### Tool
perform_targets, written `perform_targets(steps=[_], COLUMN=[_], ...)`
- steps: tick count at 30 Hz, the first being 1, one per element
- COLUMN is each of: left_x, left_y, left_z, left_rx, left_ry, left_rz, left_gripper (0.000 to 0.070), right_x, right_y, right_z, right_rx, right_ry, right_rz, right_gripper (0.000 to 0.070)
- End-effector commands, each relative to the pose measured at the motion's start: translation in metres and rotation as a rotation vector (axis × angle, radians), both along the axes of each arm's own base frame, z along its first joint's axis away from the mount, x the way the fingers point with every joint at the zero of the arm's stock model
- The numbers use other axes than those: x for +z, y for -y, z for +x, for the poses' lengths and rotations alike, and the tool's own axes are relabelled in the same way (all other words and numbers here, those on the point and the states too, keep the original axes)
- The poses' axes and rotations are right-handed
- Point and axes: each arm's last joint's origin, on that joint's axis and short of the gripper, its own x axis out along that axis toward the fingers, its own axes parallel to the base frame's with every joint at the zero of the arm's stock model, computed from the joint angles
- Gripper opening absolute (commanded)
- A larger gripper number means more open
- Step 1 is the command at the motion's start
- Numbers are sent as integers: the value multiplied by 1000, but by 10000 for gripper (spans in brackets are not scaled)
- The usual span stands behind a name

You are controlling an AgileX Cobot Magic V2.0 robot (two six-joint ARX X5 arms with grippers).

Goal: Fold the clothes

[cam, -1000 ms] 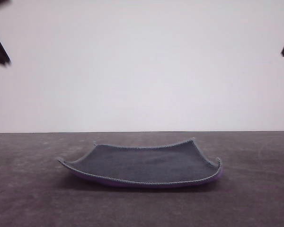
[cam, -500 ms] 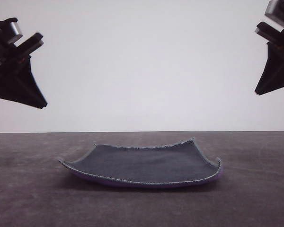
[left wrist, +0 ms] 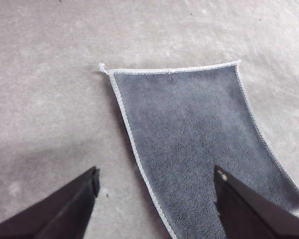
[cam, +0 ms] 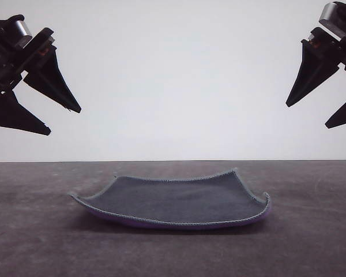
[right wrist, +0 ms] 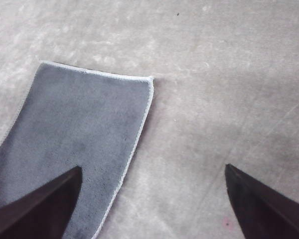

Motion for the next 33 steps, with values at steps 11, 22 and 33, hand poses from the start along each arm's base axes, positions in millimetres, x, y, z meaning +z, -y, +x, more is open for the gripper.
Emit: perform_targets(steps=[11,22,33], left_x=[-16,-45,-78], left_y=[10,23,35], left_z=[38,111,153], left_rx=[-53,-78,-88], left_ry=[-24,-112,-206], left_rz=[-105,-116,-114], left_gripper=[350,350,350], right_x=[-22,-72,-92], right_y=[-22,-44,-53], right_z=[31,97,135], right_rx=[71,118,110], right_ry=[-13,-104,-143], right_rz=[122,154,167], right_gripper=[597,597,597])
